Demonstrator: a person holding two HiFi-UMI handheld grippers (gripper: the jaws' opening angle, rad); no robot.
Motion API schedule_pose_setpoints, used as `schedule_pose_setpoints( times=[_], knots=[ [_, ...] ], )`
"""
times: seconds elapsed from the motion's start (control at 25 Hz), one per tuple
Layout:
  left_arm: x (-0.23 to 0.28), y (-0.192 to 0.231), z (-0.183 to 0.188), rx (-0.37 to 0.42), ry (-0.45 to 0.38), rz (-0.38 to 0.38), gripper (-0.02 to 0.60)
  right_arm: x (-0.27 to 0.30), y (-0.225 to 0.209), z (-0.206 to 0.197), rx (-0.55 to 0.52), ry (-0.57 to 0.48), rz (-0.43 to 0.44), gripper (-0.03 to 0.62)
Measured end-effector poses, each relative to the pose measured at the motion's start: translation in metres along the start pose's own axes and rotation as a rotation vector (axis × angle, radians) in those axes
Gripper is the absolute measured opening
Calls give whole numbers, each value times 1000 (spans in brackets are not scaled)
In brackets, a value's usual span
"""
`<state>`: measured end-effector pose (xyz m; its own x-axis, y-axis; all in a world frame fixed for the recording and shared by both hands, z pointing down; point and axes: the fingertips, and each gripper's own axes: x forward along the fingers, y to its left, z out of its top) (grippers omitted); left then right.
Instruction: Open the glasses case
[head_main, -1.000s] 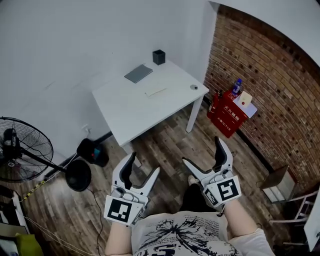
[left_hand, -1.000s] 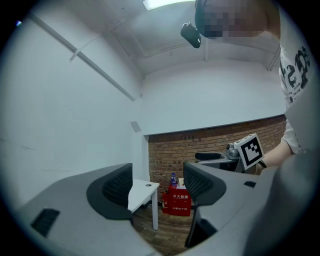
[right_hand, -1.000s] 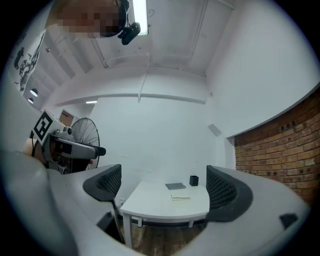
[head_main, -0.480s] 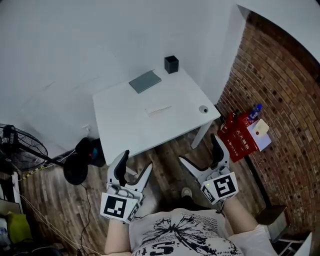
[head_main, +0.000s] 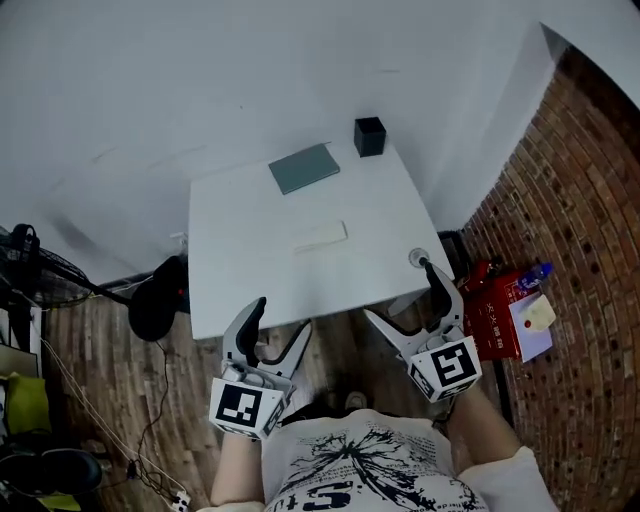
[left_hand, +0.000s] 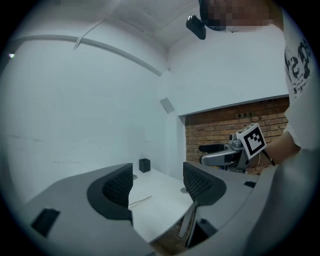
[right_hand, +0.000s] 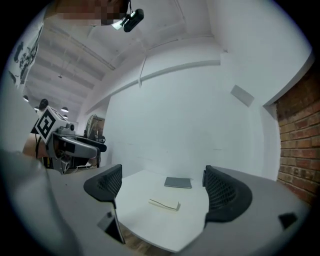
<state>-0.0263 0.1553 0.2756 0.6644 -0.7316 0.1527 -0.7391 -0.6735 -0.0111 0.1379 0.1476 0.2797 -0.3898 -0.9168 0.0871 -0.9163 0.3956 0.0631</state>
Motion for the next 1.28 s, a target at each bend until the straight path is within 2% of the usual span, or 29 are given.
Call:
schedule_pose_setpoints(
  times=[0.24,0.44,0.68,0.88,1.08,1.28],
  knots=[
    [47,26,-41,-37,123,18,307,63,-26,-43,32,129,80,522],
    [96,58,-90,-56,221,-13,307,127,-39,-85,2,251,137,523],
    [160,103,-154,-89,384,-63,307,206,-61,-138,-20,418,192,522],
    [203,123,-205,-13,538,-166,307,261,-69,-183,-69,561,266,515],
    [225,122,-251,112,712,-304,307,294,-65,-218,-118,681,361,512],
    [239,121,-272,176,801,-330,307,305,-60,-245,-182,766,457,499]
  ],
)
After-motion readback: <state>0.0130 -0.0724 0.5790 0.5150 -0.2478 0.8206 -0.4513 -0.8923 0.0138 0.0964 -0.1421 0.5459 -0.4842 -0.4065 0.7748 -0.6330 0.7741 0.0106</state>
